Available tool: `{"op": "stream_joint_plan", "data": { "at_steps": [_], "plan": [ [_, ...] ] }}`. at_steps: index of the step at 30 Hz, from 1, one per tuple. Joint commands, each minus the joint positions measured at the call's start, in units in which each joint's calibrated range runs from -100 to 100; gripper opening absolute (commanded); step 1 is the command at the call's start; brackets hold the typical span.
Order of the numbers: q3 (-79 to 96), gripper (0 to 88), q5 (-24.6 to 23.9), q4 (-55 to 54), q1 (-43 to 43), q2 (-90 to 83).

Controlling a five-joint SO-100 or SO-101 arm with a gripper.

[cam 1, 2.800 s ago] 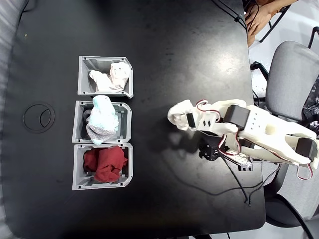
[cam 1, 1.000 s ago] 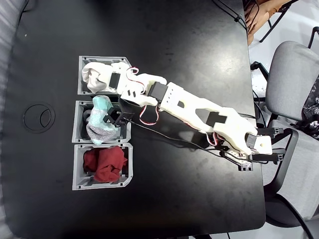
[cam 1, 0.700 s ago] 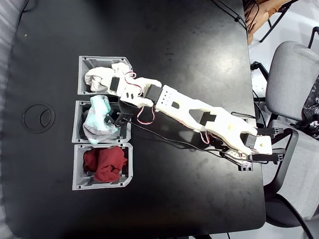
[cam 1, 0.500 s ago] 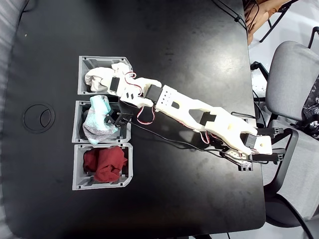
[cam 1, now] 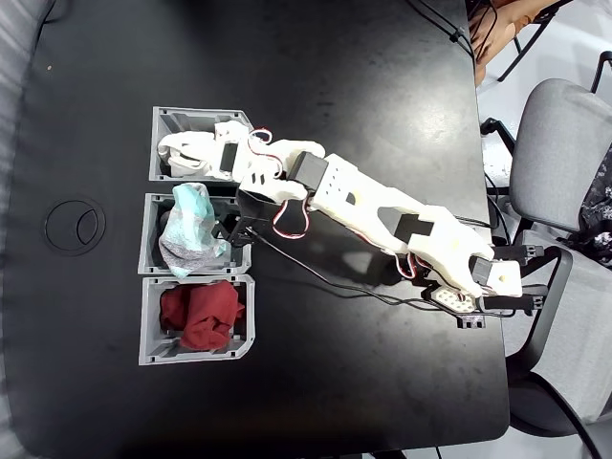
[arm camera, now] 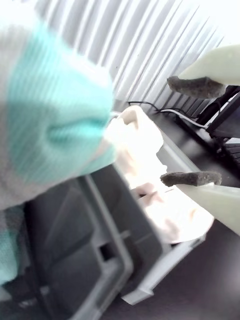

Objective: Put the sock in the container

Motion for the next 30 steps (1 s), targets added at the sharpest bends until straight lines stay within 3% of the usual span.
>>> {"op": "stream_joint_plan", "data": {
  "at_steps": [1,4,7,14,21,30],
  "plan": [
    [-2.7,27.6,-0.2,4.8,0.0,-8.7],
    [-2.6,19.2,-0.2,14.1,-1.7,-15.5],
    [-2.6,1.3,-0.2,20.4,-3.7,-20.3],
    [-2.6,1.4,-0.4,34.1,-9.2,-31.6],
    [-1.8,1.4,-4.1,42.0,-12.5,-44.5],
    [17.5,1.4,-4.1,42.1,-18.3,-66.5]
  ]
}}
